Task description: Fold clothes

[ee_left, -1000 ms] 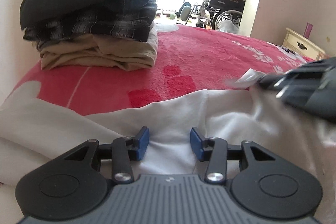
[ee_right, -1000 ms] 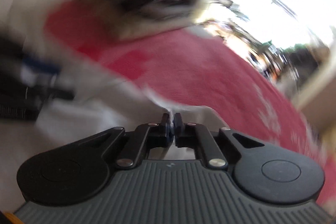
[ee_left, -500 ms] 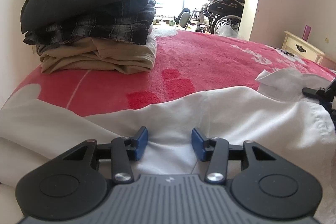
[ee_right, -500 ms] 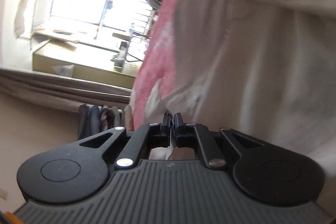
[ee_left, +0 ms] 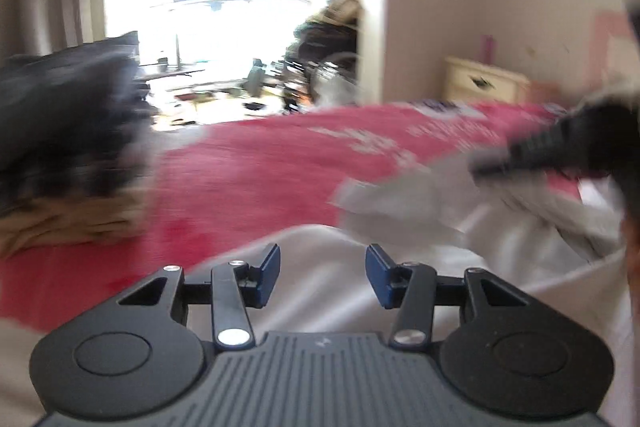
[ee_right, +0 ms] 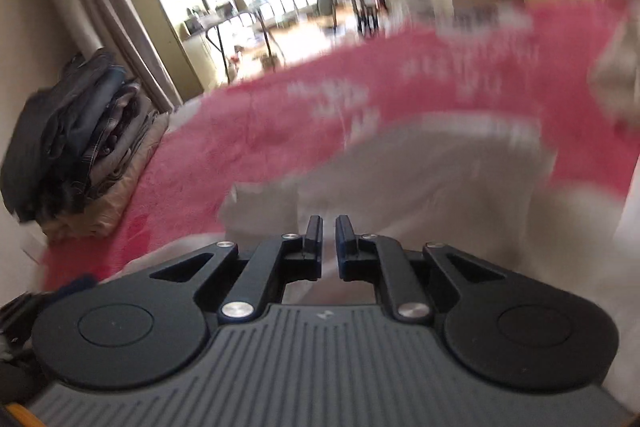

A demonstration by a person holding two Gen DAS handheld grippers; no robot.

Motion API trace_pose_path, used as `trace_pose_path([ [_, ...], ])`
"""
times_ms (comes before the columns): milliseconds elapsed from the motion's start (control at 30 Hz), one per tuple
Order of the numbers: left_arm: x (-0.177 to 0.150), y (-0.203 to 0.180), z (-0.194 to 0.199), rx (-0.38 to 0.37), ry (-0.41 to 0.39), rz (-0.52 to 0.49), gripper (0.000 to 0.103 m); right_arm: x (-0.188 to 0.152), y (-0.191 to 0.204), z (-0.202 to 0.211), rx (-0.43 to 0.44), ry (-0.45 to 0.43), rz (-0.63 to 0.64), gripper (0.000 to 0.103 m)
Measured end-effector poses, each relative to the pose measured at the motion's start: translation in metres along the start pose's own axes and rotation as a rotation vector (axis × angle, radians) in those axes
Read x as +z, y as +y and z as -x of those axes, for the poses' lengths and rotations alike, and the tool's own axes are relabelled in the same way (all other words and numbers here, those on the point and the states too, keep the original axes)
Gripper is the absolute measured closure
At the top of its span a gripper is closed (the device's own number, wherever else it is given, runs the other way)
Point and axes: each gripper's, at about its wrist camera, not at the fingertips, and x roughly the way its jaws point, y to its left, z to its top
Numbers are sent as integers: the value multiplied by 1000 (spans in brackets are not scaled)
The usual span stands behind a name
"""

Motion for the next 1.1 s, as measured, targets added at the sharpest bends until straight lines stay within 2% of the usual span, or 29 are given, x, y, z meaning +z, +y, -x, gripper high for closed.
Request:
trace_pose_path([
  [67, -3, -17, -16, -24, 28, -36, 55, 16, 12, 8, 50, -49, 109, 95],
  [100, -6, -23, -21, -25, 38, -46, 55, 25, 18, 2, 102, -50, 163, 88],
  [133, -9, -28, -26, -26, 49, -56, 55, 30, 29, 0, 168, -35, 239, 76],
  [167, -12, -32, -30, -26, 59, -65, 56, 32, 42, -6, 214, -8, 327, 72],
  [233, -17, -33, -34, -21, 67, -67, 56, 32, 70, -25, 235, 40, 506, 70],
  [300, -20, -31, -36, -17, 68, -66, 55, 26, 86, -43, 227, 73, 661, 72],
  [433, -23, -29, -39, -21, 69, -54, 54, 15, 100, -83, 211, 185, 800, 72],
  [600, -26, -25, -38, -36, 59, -28, 53, 0, 96, -119, 75, 231, 910, 72],
  [667, -27, -23, -39, -39, 56, -21, 52, 3, 91, -114, 81, 198, 838, 83],
  [700, -26, -22, -39, -40, 55, -18, 52, 6, 87, -109, 94, 177, 778, 94],
  [767, -26, -21, -39, -44, 55, -12, 52, 16, 67, -95, 140, 137, 540, 103],
  [833, -27, -20, -39, -48, 54, -6, 52, 27, 29, -82, 193, 109, 206, 103],
  [900, -25, -23, -36, -48, 53, -5, 52, 27, -19, -75, 277, 77, -156, 103],
  [933, -24, -24, -35, -48, 53, -5, 52, 23, -41, -75, 285, 69, -312, 103],
  [1033, -24, -24, -34, -49, 51, -2, 52, 7, -89, -76, 246, 65, -599, 103],
  [1100, -23, -23, -34, -50, 51, 0, 52, 4, -103, -74, 201, 63, -658, 103],
])
